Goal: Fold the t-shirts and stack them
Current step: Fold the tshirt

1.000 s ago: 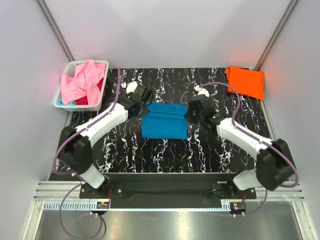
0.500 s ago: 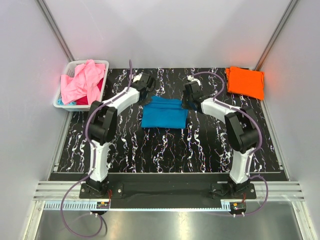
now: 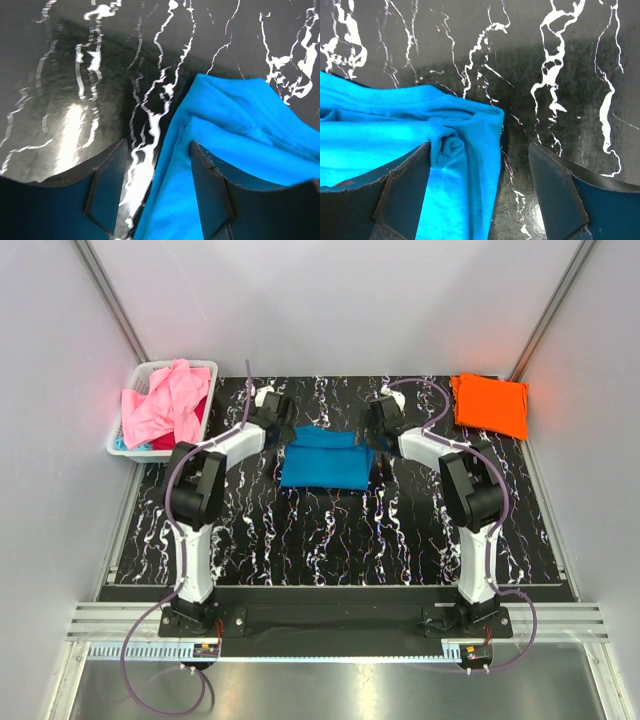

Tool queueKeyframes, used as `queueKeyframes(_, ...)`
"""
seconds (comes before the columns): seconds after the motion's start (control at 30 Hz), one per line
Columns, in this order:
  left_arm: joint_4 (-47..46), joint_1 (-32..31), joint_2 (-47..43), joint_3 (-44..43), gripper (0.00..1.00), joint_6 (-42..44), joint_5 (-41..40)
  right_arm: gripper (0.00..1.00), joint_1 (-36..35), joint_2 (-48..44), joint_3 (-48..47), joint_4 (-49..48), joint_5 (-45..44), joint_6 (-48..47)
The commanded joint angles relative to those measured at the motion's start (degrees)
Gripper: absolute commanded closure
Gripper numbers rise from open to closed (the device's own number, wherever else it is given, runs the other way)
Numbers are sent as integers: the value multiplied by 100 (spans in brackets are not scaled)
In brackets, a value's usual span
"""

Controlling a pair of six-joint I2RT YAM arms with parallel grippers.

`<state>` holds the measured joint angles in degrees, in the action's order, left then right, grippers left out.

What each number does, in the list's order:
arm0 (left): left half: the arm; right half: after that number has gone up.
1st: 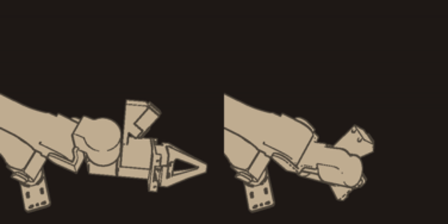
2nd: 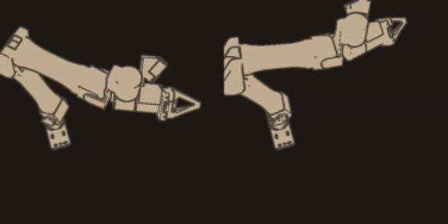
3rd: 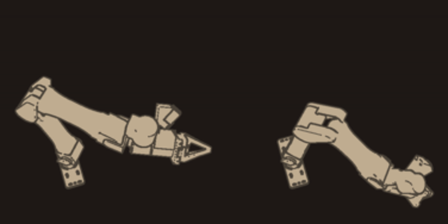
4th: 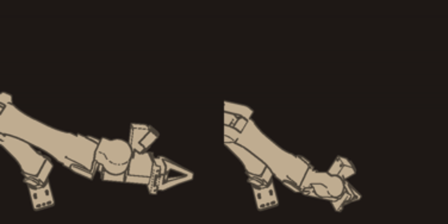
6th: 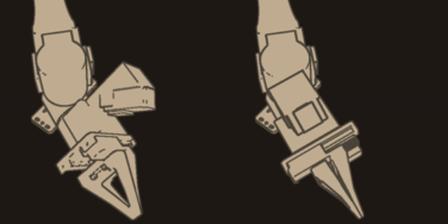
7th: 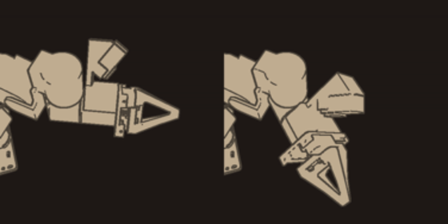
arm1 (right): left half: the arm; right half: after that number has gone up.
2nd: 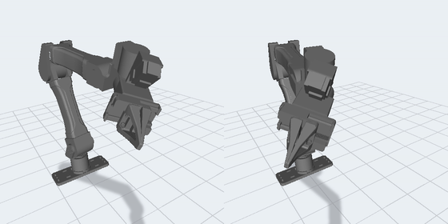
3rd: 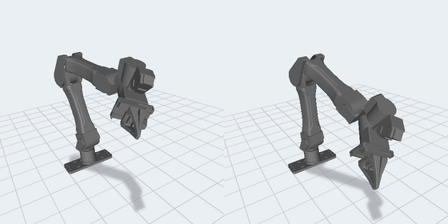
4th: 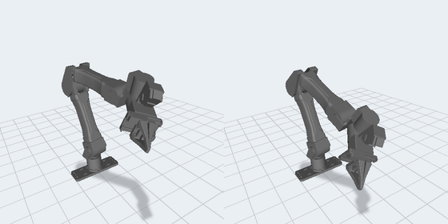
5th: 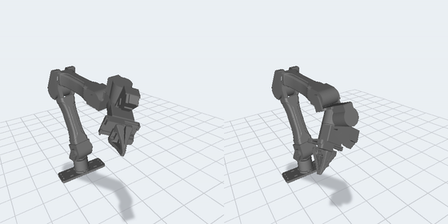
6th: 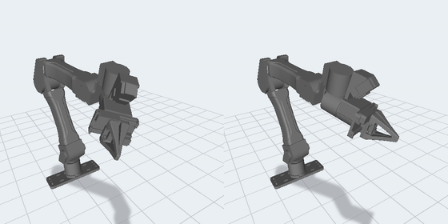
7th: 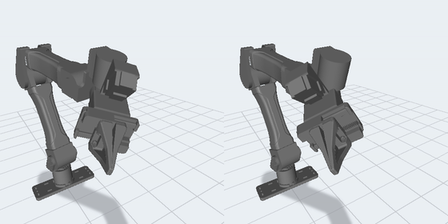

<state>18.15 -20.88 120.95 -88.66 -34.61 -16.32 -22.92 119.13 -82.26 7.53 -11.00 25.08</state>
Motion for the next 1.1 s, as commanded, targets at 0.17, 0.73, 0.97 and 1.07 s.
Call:
queueKeyframes(0.17,-1928,32,-1327,1105,42,121,523,15,15,-390,-62,-322,-200,32)
queueKeyframes(0.73,-1913,111,-1908,1527,43,-177,2150,40,-29,-1472,614,-510,1328,163)
queueKeyframes(0.97,-736,-47,-1742,1194,46,-125,2045,96,-301,-1577,1036,-33,1601,392)
queueKeyframes(1.07,-181,-100,-1575,991,47,-151,2036,99,-362,-1551,1168,12,1707,471)
